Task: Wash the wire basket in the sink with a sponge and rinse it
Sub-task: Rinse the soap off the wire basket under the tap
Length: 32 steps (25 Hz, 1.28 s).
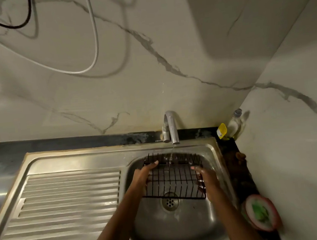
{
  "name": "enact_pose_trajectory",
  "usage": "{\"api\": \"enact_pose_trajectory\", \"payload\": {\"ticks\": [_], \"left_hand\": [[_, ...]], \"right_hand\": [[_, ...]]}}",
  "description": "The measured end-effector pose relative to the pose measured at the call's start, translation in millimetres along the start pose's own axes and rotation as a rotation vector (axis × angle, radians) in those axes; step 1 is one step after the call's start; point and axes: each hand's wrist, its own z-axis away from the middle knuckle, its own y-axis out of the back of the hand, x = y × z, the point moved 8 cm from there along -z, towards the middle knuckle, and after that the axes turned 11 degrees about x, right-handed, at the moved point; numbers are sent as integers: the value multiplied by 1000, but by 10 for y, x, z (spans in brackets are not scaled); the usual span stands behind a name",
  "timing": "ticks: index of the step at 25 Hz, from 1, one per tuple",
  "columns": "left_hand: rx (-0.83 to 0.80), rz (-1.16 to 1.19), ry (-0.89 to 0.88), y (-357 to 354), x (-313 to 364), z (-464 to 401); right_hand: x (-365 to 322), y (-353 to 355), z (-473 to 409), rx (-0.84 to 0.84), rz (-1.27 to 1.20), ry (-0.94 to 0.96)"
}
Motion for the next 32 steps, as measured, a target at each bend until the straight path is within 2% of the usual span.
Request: {"api": "enact_pose_trajectory", "payload": {"ticks": [3, 4, 6, 7, 10, 12, 14, 17, 19, 21, 25, 30, 32], "left_hand": [[58, 25, -145, 203, 85, 10], [58, 23, -140, 275, 54, -19], [-3, 10, -41, 336, -85, -72], [-35, 38, -45, 353, -55, -34], [-78, 100, -80, 392, 70, -40], [-127, 149, 15, 369, -26, -27], [-101, 175, 92, 385, -137, -9], [-72, 202, 22, 427, -115, -16], [-97, 141, 57, 400, -174, -27], [-119, 157, 144, 369, -204, -23], [-36, 164, 149, 461, -167, -30], [206, 123, 3, 474, -7, 106], [303, 93, -28, 520, 45, 155]], "right_hand": [[-3, -155, 16, -39, -49, 125], [-35, -205, 13, -69, -30, 150], [-51, -310, 48, -127, 25, 83], [-87, -341, 40, -154, 19, 44], [-369, -379, -154, -116, 12, 168], [-347, -452, -112, -136, 29, 81], [-264, -446, -43, -77, 64, -31], [-344, -422, -44, -92, 39, 127], [-250, -422, -14, -127, 63, 72], [-212, -388, -7, -80, 130, 16], [-440, -502, -63, -114, 305, 159], [-421, -811, 7, 59, 732, 145], [-376, -986, 36, 56, 868, 116]]}}
